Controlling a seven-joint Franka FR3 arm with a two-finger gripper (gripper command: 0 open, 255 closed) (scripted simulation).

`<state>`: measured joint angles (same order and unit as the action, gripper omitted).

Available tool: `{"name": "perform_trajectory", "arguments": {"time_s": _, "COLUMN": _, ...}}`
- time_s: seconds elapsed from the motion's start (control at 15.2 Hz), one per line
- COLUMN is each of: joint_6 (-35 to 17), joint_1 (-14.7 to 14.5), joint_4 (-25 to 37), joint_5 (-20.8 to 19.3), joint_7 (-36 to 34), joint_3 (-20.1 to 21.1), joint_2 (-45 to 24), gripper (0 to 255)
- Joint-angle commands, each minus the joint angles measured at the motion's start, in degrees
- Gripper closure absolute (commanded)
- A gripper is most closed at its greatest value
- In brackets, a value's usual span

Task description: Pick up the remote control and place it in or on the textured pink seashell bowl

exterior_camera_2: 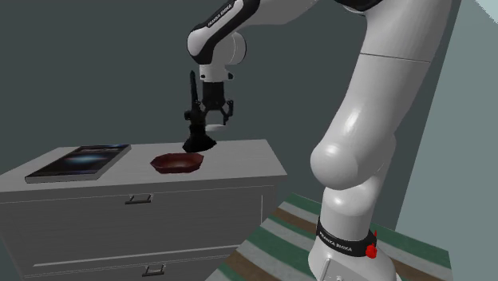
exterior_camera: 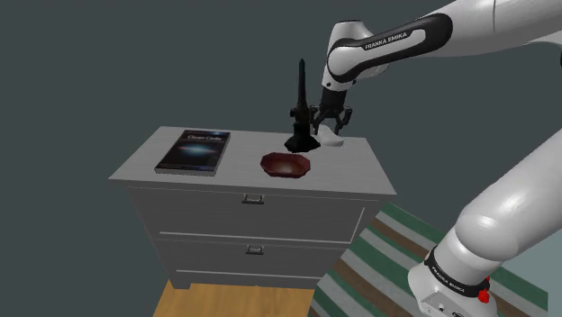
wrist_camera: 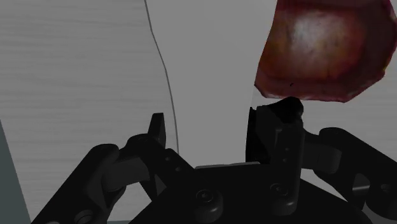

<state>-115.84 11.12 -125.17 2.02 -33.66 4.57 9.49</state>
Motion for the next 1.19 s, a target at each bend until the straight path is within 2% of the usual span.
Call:
{"name": "perform_trajectory", "arguments": {"time_s": 0.0, "joint_6": 0.03, "joint_1": -1.32, "joint_4": 1.67, "joint_5": 0.16, "joint_7": -3.15, "joint_3": 1.83, "joint_2": -1.53, "gripper": 255}}
{"name": "perform_trajectory", "arguments": {"time_s": 0.59, "joint_6": 2.23, "joint_1": -6.45, "joint_4": 14.88, "joint_5": -1.61, "joint_7": -15.14, "joint_3": 7.87, "joint_2": -12.44, "gripper": 255}}
{"name": "perform_trajectory", "arguments": {"time_s": 1.12, "joint_6": -3.64, "joint_1": -6.56, "joint_4": 10.81, "joint_5": -2.04, "joint_7": -15.37, "joint_3": 7.85, "joint_2": -14.28, "gripper": 255}}
